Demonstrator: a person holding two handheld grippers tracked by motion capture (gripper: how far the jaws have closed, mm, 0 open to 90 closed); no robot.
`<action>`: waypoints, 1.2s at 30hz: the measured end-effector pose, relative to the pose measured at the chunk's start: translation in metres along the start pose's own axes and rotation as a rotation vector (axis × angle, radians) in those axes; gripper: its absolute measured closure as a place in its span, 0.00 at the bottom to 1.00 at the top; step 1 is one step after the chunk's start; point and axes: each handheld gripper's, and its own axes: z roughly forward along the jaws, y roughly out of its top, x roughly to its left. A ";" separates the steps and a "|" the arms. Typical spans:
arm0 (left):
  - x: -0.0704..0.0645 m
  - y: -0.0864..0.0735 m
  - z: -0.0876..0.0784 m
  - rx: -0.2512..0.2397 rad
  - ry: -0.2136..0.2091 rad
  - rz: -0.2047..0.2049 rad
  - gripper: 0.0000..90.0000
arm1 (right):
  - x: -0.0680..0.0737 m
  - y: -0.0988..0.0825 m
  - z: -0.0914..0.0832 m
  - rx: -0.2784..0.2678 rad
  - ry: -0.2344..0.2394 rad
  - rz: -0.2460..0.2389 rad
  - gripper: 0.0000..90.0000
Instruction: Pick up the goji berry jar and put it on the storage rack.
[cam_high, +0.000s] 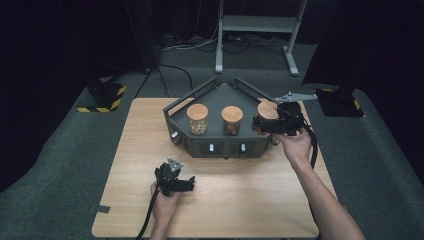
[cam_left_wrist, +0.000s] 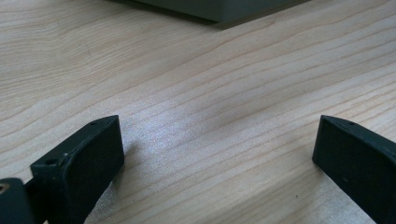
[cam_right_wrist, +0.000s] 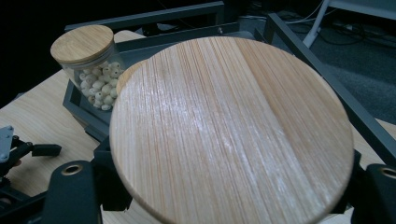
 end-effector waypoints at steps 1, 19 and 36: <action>0.000 0.000 0.000 0.000 0.000 0.000 0.02 | 0.000 0.001 0.001 0.002 -0.001 0.003 0.28; 0.000 0.000 0.000 0.000 0.000 0.000 0.02 | 0.000 0.011 0.015 0.028 -0.020 0.015 0.28; 0.000 0.000 0.000 0.000 -0.001 0.000 0.02 | 0.002 0.018 0.027 0.052 -0.047 0.018 0.28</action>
